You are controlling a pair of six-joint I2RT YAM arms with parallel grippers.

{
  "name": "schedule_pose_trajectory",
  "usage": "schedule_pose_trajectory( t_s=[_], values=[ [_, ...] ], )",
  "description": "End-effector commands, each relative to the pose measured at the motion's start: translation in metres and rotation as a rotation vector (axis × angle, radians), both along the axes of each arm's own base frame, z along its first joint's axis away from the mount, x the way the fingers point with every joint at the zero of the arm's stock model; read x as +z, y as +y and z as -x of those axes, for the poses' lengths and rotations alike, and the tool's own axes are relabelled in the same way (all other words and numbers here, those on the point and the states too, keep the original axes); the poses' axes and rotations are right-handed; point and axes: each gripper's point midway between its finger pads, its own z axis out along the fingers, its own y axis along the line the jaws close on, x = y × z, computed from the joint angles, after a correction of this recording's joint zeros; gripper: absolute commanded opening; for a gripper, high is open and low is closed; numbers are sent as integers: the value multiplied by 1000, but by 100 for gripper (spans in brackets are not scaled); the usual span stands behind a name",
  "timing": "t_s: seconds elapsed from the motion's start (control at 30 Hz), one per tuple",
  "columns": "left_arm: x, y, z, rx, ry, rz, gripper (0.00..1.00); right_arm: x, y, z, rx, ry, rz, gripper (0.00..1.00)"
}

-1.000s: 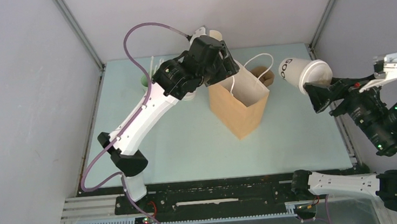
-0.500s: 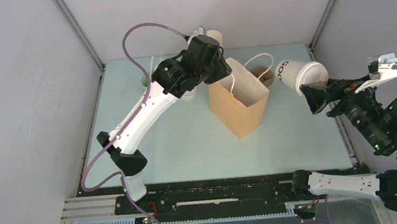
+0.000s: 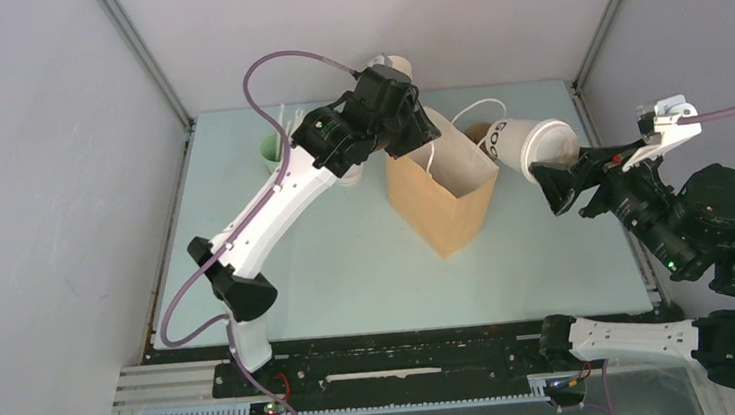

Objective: Pack the takeout coffee

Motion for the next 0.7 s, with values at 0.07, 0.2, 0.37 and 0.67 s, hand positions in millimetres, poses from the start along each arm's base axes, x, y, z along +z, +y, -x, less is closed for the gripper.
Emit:
schedule_pose_trajectory(
  t_s=[0.07,0.2,0.37,0.67],
  values=[
    [-2,-5,-6,-3,21,38,17,4,8,-2,12,-11,-15,55],
    [12,11,6,14,17,55,4,3,7,-2,10,-14,-17,54],
    [19,23,44,32,76,131,4,-1,11,-4,16,-14,-2,53],
    [31,27,72,-59,38,171,35,-3,25,-4,61,-1,-2,52]
  ],
)
